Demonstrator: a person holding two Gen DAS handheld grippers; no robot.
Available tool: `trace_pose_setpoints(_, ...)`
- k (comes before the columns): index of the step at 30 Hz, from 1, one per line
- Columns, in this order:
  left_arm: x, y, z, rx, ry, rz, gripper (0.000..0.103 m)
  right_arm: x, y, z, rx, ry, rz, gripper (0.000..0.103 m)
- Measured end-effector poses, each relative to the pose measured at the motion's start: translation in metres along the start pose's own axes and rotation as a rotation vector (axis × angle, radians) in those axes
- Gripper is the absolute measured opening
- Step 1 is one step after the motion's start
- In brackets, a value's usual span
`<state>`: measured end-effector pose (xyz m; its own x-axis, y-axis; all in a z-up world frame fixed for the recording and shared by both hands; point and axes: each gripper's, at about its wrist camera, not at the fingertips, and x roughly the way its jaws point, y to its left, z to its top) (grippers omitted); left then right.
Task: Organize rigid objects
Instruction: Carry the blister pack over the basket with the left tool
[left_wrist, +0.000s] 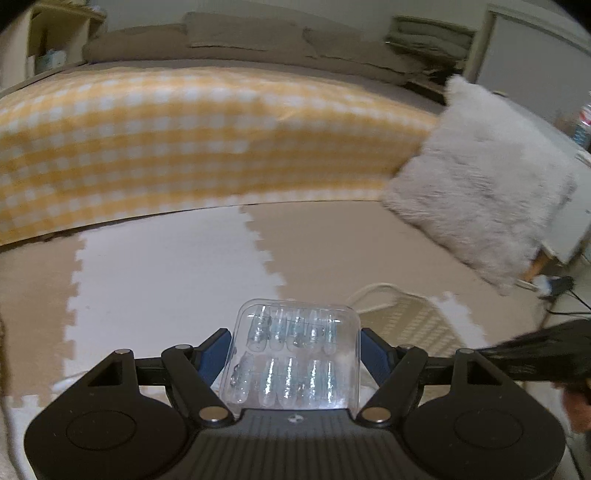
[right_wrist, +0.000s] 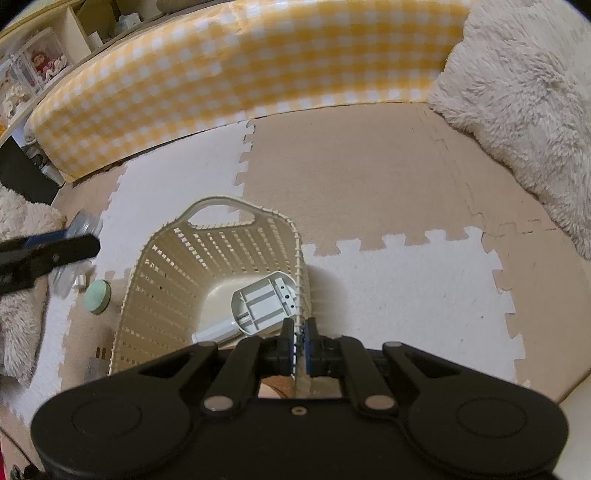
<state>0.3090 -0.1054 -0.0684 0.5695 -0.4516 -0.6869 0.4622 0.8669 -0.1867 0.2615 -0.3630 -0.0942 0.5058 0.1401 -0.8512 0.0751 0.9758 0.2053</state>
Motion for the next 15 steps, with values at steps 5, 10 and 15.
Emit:
trace_pose_setpoints(5,-0.002,-0.04,-0.007,0.121,-0.006,-0.036,0.075,0.0,-0.001,0.0,0.008,0.0,0.006,0.006)
trace_pose_setpoints(10,0.012,-0.08,-0.024,0.27,0.03,-0.089,0.075,0.0,-0.002,-0.001,0.017,0.002,0.01,0.006)
trace_pose_setpoints(15,0.022,-0.104,-0.043,0.385,0.08,-0.148,0.075,-0.001,-0.002,-0.001,0.023,0.003,0.014,0.006)
